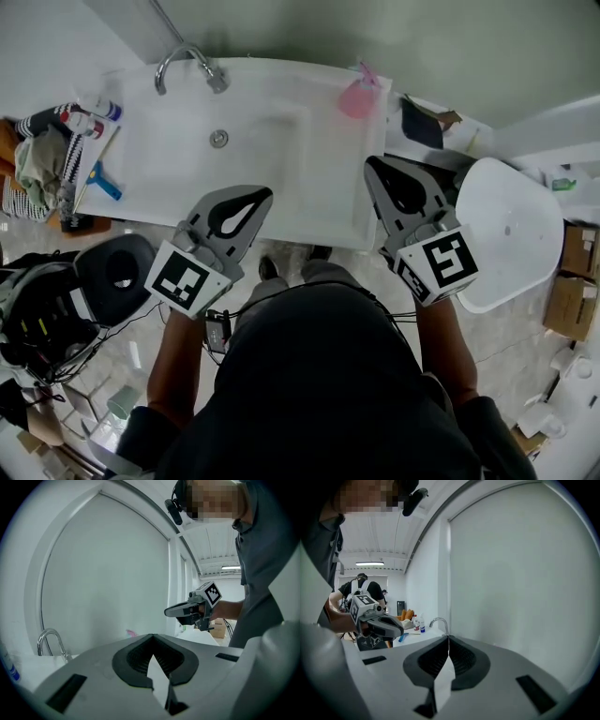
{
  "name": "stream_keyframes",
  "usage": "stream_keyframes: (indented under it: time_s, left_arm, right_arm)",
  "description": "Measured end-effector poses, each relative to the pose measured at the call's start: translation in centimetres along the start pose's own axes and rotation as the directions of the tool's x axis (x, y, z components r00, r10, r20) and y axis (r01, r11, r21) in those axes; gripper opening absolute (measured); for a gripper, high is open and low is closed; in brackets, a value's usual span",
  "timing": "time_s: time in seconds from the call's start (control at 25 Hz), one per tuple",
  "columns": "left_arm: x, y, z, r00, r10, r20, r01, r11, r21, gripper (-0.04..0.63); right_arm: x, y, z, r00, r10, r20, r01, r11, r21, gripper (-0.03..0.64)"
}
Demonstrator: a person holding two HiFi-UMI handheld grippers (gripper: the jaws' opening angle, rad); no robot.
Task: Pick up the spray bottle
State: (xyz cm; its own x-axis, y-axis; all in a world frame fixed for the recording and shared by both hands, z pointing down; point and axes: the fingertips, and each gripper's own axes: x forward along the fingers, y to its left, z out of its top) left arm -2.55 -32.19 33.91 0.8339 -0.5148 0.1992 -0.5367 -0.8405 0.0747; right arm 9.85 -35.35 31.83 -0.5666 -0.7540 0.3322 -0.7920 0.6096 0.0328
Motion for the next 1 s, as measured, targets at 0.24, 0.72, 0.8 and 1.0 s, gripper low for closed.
stream_keyframes:
  time_s: [0.24, 0.72, 0.8, 1.0]
  left_arm:
    - [3.0, -0.6, -0.2, 0.999, 0.032, -0.036, -0.032, 0.999, -0.011, 0.003]
    - [5.0, -0.5, -1.0, 0.995, 0.060, -0.081, -0.063, 0.997, -0.036, 0.003]
    - [5.2, 0.0, -1.6, 0.995, 0.047, -0.091, -0.052, 0.998, -0.046, 0.003]
    - [5.8, 2.3, -2.3, 0.994, -0.005, -0.110, -0.002, 0.998, -0.063, 0.003]
  right_arm:
    - [1.3, -3.6, -0.7, 0.999, 0.042, 0.003, -0.042, 0.999, -0.011, 0.009]
    - [4.9, -8.1, -3.1, 0.998, 0.051, -0.030, -0.051, 0.999, 0.011, 0.009]
    - [5.6, -9.0, -3.8, 0.998, 0.035, -0.046, -0.034, 0.999, 0.014, 0.009]
    - [8.5, -10.6, -5.1, 0.996, -0.012, -0.089, 0.016, 0.999, 0.036, 0.011]
